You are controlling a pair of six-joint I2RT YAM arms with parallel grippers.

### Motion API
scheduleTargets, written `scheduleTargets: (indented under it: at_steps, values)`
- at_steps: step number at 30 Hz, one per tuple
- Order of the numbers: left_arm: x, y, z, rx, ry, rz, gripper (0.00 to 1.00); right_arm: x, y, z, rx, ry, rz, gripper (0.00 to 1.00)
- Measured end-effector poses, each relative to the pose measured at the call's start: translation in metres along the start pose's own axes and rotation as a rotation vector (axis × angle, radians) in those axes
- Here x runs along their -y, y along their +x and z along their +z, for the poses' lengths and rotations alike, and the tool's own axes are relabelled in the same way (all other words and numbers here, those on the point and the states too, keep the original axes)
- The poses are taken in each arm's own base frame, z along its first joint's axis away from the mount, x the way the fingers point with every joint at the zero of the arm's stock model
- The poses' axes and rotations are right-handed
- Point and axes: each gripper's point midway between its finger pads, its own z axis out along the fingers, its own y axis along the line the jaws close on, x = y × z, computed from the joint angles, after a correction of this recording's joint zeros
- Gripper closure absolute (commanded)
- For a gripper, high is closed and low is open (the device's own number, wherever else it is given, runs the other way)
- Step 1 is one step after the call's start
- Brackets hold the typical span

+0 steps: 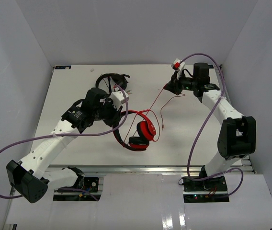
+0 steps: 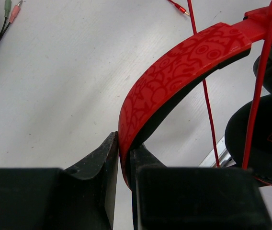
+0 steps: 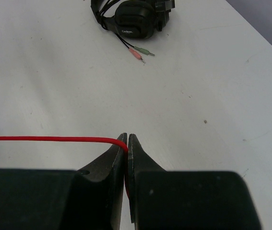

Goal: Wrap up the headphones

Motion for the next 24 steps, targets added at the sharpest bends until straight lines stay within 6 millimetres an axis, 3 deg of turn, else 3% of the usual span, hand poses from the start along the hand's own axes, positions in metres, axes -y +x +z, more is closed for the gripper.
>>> scheduleTargets:
  at_steps: [11,18,24]
  values:
    - [-0.007,0.009,0.009,-0.008,-0.065,0.066,1.0,0.018,-0.062,-0.015,0.075,0.059,-0.001,0.92]
    - [0.002,0.01,0.011,0.001,-0.056,0.113,1.0,0.02,-0.059,-0.013,0.058,0.062,0.035,0.92]
    - [0.021,0.055,0.015,-0.164,0.022,0.165,1.0,0.037,-0.06,-0.022,0.071,0.112,0.038,0.92]
